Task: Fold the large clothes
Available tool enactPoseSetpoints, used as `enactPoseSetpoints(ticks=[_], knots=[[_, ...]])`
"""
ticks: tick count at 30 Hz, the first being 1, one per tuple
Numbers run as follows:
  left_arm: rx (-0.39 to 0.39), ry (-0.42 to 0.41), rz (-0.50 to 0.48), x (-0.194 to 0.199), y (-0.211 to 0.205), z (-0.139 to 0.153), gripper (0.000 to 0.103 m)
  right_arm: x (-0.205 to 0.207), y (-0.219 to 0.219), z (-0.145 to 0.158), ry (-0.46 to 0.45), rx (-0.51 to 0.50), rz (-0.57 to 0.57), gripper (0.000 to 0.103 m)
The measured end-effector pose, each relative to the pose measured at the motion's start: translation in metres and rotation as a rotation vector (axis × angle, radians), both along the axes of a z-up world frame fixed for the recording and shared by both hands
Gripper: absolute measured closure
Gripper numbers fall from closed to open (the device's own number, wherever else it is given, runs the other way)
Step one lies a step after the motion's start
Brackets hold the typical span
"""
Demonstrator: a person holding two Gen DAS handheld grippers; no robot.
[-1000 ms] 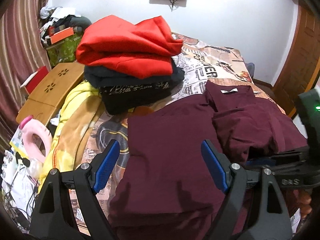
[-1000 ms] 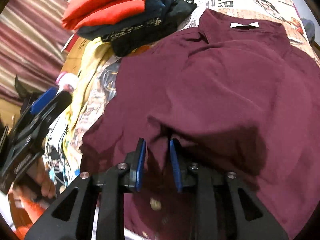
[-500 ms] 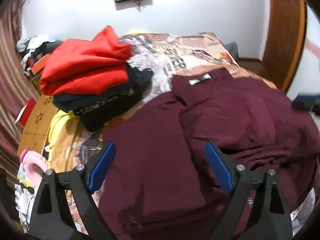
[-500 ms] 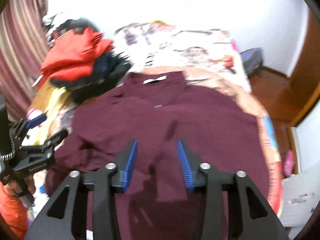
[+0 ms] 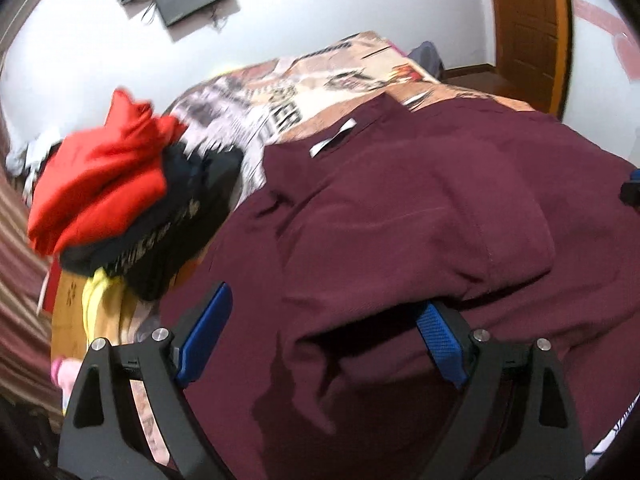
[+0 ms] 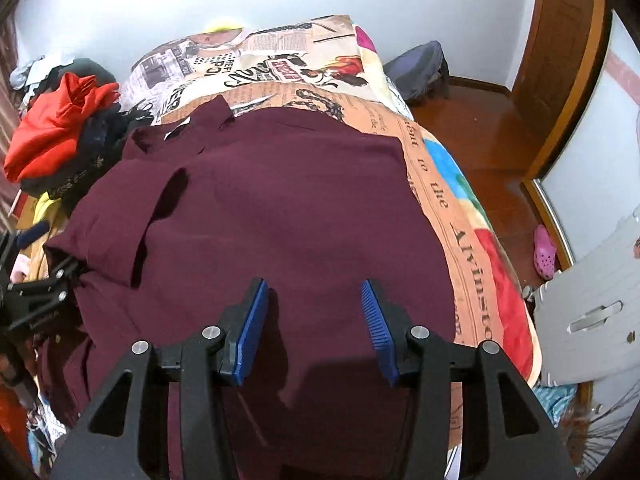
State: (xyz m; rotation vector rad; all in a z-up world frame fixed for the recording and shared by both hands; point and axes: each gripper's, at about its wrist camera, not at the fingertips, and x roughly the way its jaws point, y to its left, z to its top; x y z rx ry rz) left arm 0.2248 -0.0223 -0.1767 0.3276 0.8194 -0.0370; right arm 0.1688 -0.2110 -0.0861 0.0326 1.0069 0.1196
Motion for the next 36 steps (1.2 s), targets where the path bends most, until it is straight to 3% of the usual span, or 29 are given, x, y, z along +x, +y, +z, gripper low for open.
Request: enactPoseSetpoints(ticks=[2,4,6,13,15,21,27,30,34,36], knots=[[0.009,-0.001,-0.014,0.008,-0.007,-0.001,0.014,-0.003,-0.001,0.001,-0.004,0.0,-0.002,0.058],[-0.008,0.0,-0.023,0.016,-0.011,0.0,0.024,-0.005,-0.003,-0.001,-0.005,-0.003,-0.004,0.057],[-0.067,0.022,-0.027,0.025,-0.009,0.003,0.042,-0.004,0.0,-0.003,-0.007,-0.017,-0.001,0.056],[-0.28,0.023,0.013,0.041,0.02,0.027,0.075,-0.006,0.002,-0.009,-0.019,-0.061,0.011,0.052],[-0.324,0.006,0.042,0.039,0.035,0.036,0.088,-0.006,0.002,-0.009,-0.019,-0.064,0.011,0.052],[-0.537,-0.01,0.164,0.028,0.105,0.05,0.092,-0.007,0.002,-0.011,-0.02,-0.06,0.002,0.051],[-0.761,0.038,0.301,0.012,0.169,0.02,0.091,-0.007,0.004,-0.012,-0.025,-0.06,-0.008,0.048],[-0.757,0.069,0.368,0.003,0.184,0.0,0.089,-0.007,0.007,-0.012,-0.025,-0.075,-0.007,0.048],[-0.657,0.11,0.459,-0.01,0.194,-0.026,0.089,-0.007,0.008,-0.013,-0.025,-0.085,-0.01,0.048],[-0.644,0.153,0.48,-0.016,0.199,-0.041,0.089,-0.007,0.008,-0.013,-0.024,-0.084,-0.014,0.048]])
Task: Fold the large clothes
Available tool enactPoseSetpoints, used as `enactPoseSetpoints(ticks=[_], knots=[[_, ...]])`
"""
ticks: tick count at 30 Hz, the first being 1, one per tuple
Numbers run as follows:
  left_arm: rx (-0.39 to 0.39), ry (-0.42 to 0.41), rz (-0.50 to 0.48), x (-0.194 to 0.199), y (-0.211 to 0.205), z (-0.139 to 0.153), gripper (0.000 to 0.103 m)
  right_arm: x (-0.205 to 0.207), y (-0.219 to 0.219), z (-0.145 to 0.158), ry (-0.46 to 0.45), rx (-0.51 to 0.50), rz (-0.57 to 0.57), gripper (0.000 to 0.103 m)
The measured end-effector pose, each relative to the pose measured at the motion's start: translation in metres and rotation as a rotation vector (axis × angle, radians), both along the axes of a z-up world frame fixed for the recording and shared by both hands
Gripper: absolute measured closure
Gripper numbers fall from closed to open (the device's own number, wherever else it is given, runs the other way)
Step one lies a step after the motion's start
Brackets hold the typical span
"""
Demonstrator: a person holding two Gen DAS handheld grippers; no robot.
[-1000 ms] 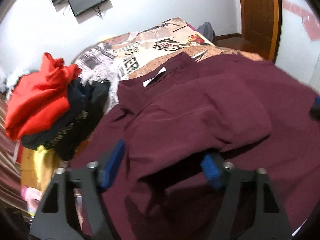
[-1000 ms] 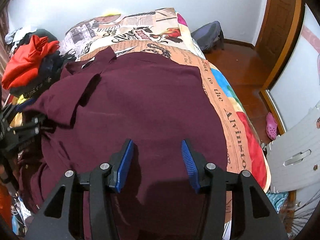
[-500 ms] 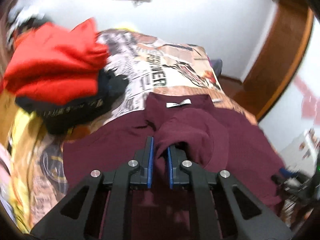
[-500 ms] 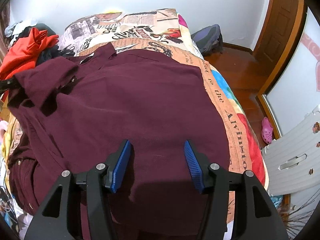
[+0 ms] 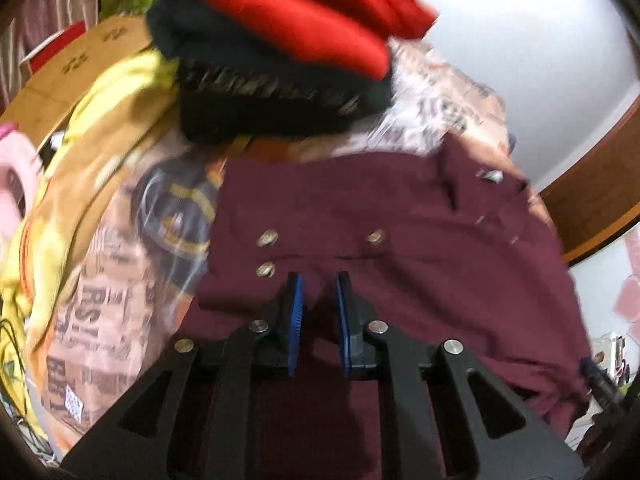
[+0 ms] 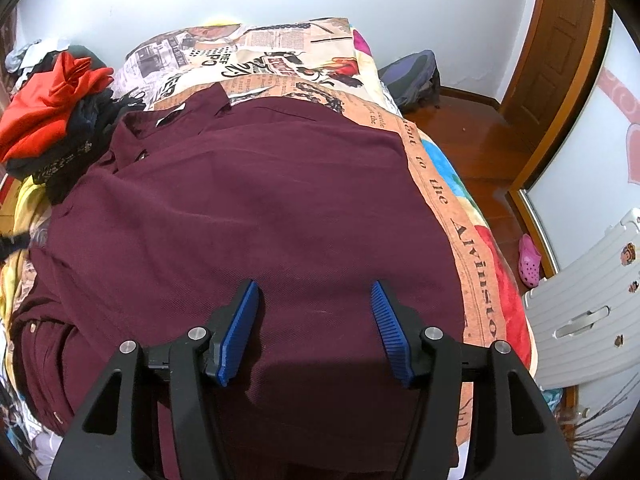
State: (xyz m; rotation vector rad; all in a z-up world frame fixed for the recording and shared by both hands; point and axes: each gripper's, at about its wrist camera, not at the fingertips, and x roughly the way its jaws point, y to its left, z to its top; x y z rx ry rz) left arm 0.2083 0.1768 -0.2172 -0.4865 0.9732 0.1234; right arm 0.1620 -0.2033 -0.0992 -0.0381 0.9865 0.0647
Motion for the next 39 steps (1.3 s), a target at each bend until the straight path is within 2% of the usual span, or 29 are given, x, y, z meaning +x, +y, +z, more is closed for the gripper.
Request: enactPoseSetpoints(ticks=[4,5,7,8,9,12,18,27,33,39], knots=[[-0.057,0.05,0.039,-0.013,0.015,-0.018,0.089,0.0,0.001,0.001,0.001,0.002,-0.009,0.048],[-0.078,0.055,0.057,-0.017,0.02,-0.02,0.085,0.0,0.001,0.001,0.0,0.001,-0.014,0.048],[-0.116,0.052,0.08,-0.024,0.027,-0.023,0.07,-0.001,0.003,0.002,-0.003,-0.009,-0.017,0.048],[-0.151,0.046,0.096,-0.028,0.031,-0.023,0.058,-0.001,0.004,0.004,-0.006,-0.019,-0.017,0.048],[-0.173,0.043,0.106,-0.032,0.033,-0.024,0.051,-0.001,0.005,0.005,-0.011,-0.029,-0.016,0.048],[-0.237,0.04,0.106,-0.029,0.038,-0.028,0.049,-0.003,0.007,0.01,-0.036,-0.054,-0.021,0.048],[-0.454,0.065,0.118,-0.015,0.037,-0.048,0.045,-0.004,0.003,0.017,-0.068,-0.056,-0.04,0.048],[-0.557,0.107,0.153,0.003,0.031,-0.066,0.024,-0.009,-0.002,0.017,-0.069,-0.082,-0.053,0.048],[-0.609,0.107,0.143,-0.007,0.027,-0.068,0.024,-0.011,-0.007,0.014,-0.055,-0.055,-0.065,0.048],[-0.567,0.103,0.138,-0.006,0.022,-0.065,0.024,-0.013,-0.006,0.015,-0.058,-0.049,-0.057,0.048]])
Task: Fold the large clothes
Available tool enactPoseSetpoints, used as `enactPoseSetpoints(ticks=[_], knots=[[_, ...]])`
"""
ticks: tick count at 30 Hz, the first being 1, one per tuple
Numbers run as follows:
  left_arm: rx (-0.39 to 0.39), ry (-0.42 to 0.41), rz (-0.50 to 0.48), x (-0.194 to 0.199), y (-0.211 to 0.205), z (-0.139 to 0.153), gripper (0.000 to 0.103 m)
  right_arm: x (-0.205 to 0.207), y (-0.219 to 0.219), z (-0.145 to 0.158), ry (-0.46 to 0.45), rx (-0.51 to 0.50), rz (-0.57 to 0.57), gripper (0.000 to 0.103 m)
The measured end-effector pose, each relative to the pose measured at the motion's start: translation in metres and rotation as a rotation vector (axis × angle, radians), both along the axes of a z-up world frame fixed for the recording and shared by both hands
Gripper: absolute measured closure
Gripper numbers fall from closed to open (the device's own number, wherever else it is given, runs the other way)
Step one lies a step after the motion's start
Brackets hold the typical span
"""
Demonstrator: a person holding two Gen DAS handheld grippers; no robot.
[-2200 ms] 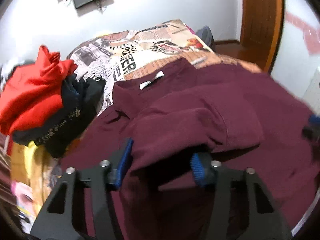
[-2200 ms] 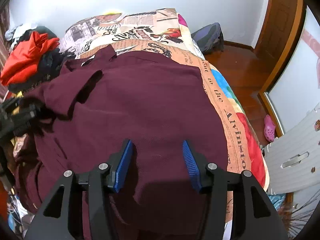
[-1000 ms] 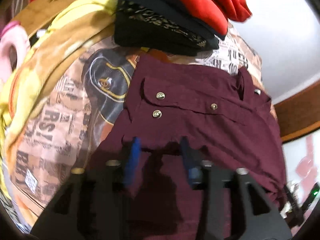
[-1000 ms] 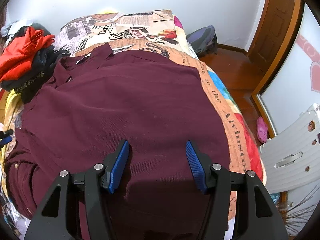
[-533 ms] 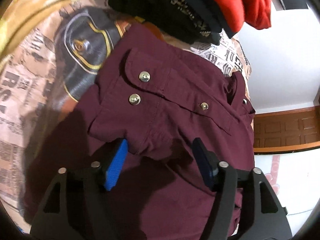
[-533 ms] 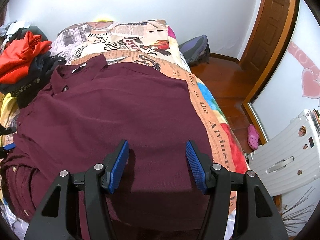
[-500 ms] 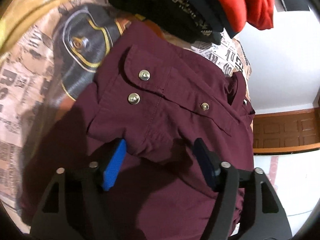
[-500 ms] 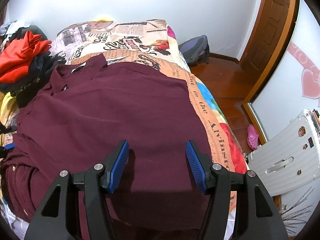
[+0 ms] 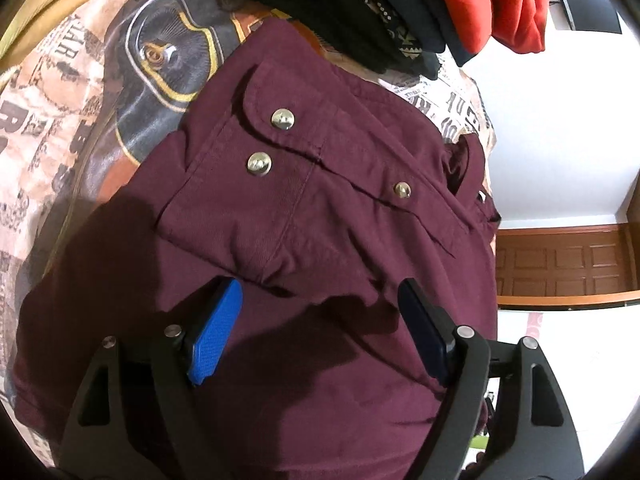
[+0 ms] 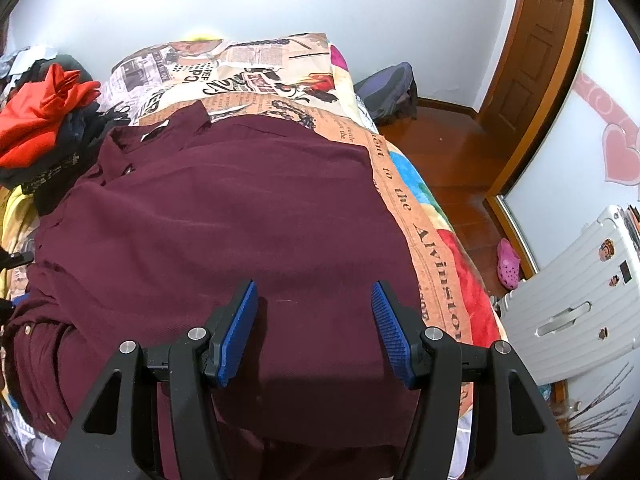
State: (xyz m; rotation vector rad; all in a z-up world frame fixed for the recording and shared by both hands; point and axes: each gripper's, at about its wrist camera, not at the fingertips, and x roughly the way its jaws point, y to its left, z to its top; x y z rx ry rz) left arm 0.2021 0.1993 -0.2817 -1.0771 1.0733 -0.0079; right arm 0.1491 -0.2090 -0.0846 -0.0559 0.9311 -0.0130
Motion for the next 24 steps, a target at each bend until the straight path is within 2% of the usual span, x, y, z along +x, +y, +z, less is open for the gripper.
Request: enactPoseSetpoints(ticks=[2,4,6,7,9,11,13,15,19,21,24], knots=[[0.039,0.005,-0.003,0.009,-0.001,0.001,0.024,-0.001,0.0,0.001,-0.005,0.003,0.0,0.048],[0.109,0.012,-0.004,0.017,-0.003,0.003,0.032,-0.003,-0.001,0.002,-0.008,0.009,-0.002,0.048],[0.201,0.023,-0.014,0.024,-0.007,0.007,0.051,-0.004,-0.004,0.004,-0.009,0.017,-0.003,0.048],[0.229,0.015,-0.022,0.026,-0.009,0.01,0.054,-0.004,-0.006,0.005,-0.009,0.019,-0.003,0.048],[0.292,-0.015,-0.038,0.028,-0.016,0.021,0.075,-0.003,-0.008,0.007,-0.01,0.022,-0.003,0.048],[0.382,-0.056,-0.061,0.027,-0.025,0.04,0.087,-0.002,-0.011,0.009,-0.009,0.03,0.0,0.048],[0.497,-0.114,-0.072,0.022,-0.035,0.066,0.092,0.0,-0.014,0.013,-0.012,0.043,0.003,0.048],[0.561,-0.183,-0.078,0.015,-0.043,0.093,0.101,0.001,-0.015,0.018,-0.016,0.062,0.01,0.048],[0.656,-0.314,-0.063,-0.004,-0.049,0.145,0.101,0.004,-0.014,0.025,-0.033,0.101,0.032,0.048],[0.68,-0.343,-0.058,-0.012,-0.05,0.159,0.101,0.004,-0.011,0.025,-0.032,0.118,0.044,0.048],[0.704,-0.334,-0.072,-0.017,-0.051,0.159,0.101,0.007,-0.005,0.018,-0.012,0.133,0.065,0.048]])
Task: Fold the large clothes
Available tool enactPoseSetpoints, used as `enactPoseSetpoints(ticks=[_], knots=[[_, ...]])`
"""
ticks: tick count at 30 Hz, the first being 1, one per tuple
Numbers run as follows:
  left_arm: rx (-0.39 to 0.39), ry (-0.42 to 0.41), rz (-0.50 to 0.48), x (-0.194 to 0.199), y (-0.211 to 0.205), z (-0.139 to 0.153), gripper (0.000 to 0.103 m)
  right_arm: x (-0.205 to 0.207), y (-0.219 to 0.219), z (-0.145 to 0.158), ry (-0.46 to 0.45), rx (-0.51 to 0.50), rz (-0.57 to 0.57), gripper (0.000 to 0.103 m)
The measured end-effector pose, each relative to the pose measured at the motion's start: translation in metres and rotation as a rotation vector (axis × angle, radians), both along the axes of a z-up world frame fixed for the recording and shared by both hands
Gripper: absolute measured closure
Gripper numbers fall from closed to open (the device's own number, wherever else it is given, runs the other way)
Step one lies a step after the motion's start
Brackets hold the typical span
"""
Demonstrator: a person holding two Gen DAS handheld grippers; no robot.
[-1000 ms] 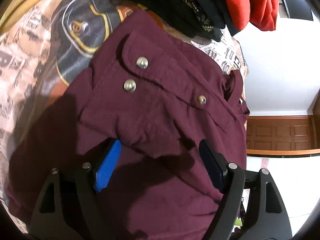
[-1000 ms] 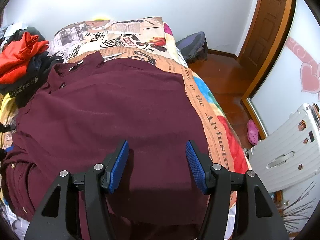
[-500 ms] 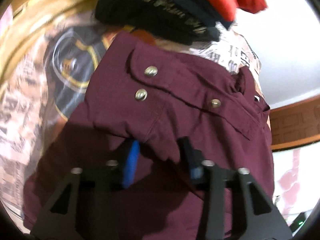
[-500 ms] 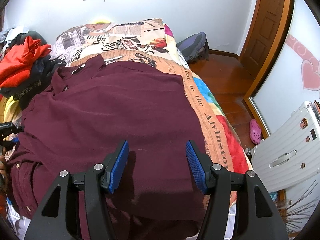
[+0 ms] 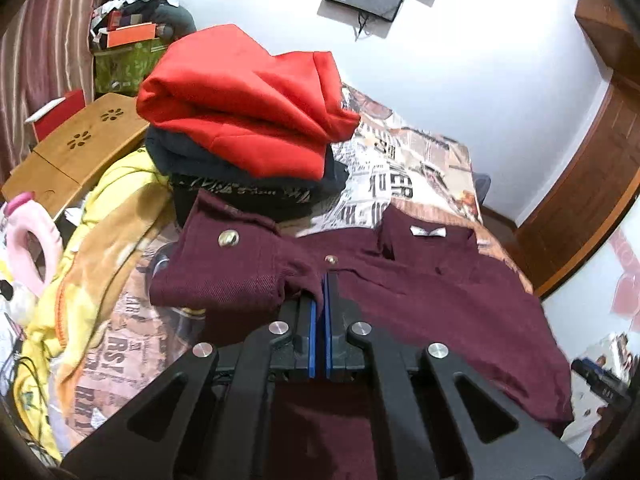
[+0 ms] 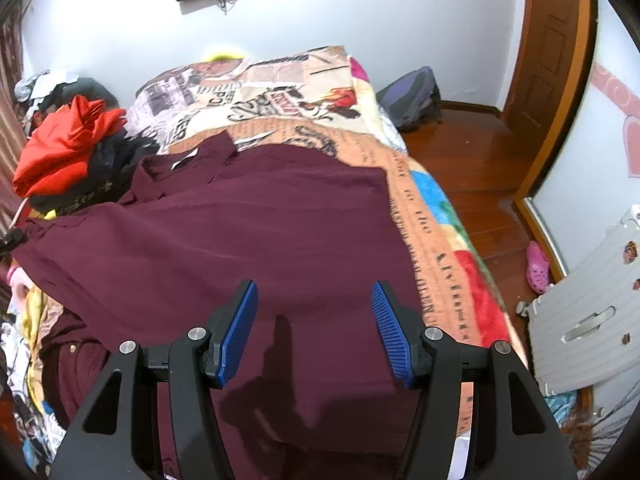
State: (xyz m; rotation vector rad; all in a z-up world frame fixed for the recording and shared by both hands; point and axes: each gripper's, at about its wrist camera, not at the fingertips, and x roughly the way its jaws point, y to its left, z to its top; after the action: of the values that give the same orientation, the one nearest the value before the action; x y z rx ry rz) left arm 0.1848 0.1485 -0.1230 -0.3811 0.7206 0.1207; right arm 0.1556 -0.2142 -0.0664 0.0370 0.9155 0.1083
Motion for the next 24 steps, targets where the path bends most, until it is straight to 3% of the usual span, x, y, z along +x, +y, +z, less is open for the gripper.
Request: enactPoseSetpoints(ticks=[5,11,16,24], knots=[[0.05,0.153,-0.007,-0.005,0.0,-0.043,0.094,0.0,0.009,-0.014,0.049,-0.015,0.027,0.048],[-0.01,0.318,-0.068,-0.016,-0.002,-0.104,0.086,0.0,0.007,-0.026,0.099,-0.005,0.021,0.048],[0.0,0.348,-0.117,-0.027,-0.012,-0.115,0.081,0.002,0.005,-0.023,0.099,0.003,0.023,0.048],[0.005,0.372,-0.152,-0.031,-0.006,-0.097,0.072,0.009,0.001,-0.014,0.072,0.004,0.01,0.048]])
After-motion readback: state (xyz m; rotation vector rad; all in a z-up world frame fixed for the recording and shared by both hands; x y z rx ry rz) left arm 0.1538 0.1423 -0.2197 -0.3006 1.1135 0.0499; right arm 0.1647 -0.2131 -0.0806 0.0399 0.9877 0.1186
